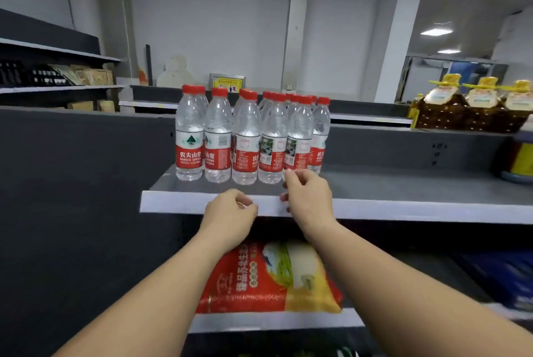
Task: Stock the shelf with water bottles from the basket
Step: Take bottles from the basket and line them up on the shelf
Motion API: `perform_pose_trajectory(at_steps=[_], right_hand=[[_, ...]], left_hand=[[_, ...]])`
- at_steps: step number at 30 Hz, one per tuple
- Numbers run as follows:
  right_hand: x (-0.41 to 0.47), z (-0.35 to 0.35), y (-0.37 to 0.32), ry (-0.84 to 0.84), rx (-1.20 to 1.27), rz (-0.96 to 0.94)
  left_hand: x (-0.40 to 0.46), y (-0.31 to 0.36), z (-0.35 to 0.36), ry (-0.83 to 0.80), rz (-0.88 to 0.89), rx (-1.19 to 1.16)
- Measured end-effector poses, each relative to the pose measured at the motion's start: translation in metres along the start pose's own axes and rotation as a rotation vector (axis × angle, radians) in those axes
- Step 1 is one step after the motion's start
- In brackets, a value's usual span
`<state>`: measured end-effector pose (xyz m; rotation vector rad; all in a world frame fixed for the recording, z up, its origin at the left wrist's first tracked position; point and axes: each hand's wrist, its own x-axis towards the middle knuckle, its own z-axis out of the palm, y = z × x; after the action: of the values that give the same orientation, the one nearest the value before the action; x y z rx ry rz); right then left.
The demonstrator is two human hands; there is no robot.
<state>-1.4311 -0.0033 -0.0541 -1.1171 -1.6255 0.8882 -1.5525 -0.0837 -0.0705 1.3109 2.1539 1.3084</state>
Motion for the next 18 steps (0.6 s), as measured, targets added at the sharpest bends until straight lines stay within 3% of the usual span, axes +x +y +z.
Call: perform_pose_trajectory(at_steps=[5,9,13,18], right_hand=[[-0.11,0.017,0.035,-0.062,0.173,0.188],[-0.198,0.033,0.093,-0.135,0.201,0.469],[-0.273,0.041,0.163,-0.209,0.154,0.722],[-0.339,0.053,0.252,-0.257,0.073,0.898]], left_hand=[[-0.095,-0.071,-0.013,-0.087,-0.12,-0.088],[-0.169,-0.148,-0.006,-0.183,-0.326,-0.148],[-0.225,-0.215,0.014,-0.27,-0.539,-0.206],[-0.275,-0.279,0.056,-0.335,-0.692,-0.24]])
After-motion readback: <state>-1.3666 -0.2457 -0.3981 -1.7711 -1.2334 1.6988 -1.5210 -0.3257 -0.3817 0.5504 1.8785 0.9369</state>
